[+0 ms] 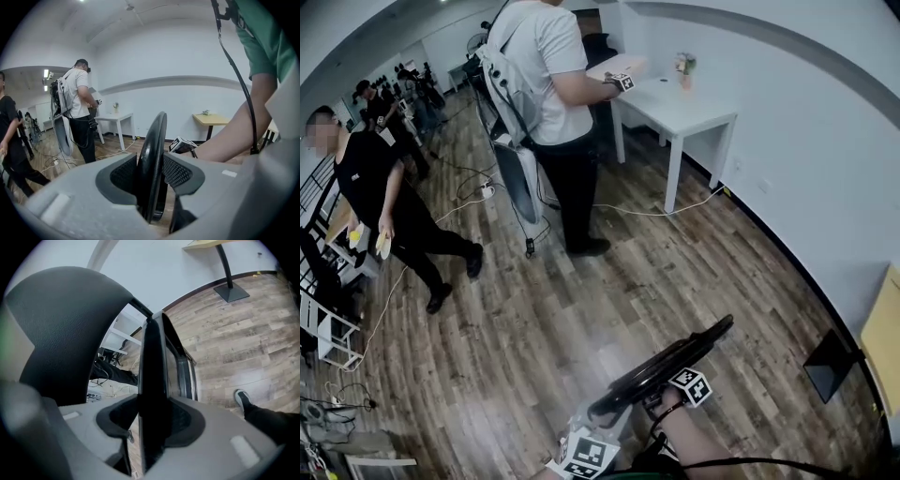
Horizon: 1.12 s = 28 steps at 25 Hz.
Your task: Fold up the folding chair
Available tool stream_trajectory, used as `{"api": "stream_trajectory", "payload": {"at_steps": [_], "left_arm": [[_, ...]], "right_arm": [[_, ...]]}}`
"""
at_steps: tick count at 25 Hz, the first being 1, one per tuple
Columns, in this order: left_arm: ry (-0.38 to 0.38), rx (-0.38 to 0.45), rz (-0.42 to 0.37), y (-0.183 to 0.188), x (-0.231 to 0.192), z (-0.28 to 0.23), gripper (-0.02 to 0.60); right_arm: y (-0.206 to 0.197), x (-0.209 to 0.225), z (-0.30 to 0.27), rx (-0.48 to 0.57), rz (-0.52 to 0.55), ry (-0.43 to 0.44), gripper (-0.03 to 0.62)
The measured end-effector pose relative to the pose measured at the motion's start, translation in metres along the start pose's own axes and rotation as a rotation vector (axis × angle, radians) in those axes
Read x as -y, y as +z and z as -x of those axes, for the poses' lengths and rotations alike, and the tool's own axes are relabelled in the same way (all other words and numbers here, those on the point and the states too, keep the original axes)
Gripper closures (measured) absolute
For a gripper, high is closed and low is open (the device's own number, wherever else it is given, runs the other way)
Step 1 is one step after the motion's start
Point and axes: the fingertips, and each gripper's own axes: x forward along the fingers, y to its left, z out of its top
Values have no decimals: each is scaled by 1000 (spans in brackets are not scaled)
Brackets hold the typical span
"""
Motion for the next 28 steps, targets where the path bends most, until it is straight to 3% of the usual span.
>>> {"api": "stream_trajectory", "payload": {"at_steps": [7, 12, 20, 28], "left_arm": [[51, -44, 30, 5, -3, -13, 403], [83, -42, 60, 23, -3, -27, 419], [50, -34, 135, 10, 10, -15, 423], [48, -42, 140, -6, 15, -3, 411]], "right_arm": [[9, -6, -6, -47, 21, 34, 437], [29, -21, -9, -76, 97, 86, 437], [24, -26, -4, -118, 146, 161, 437], [7, -17, 6, -139, 193, 210, 442]]}}
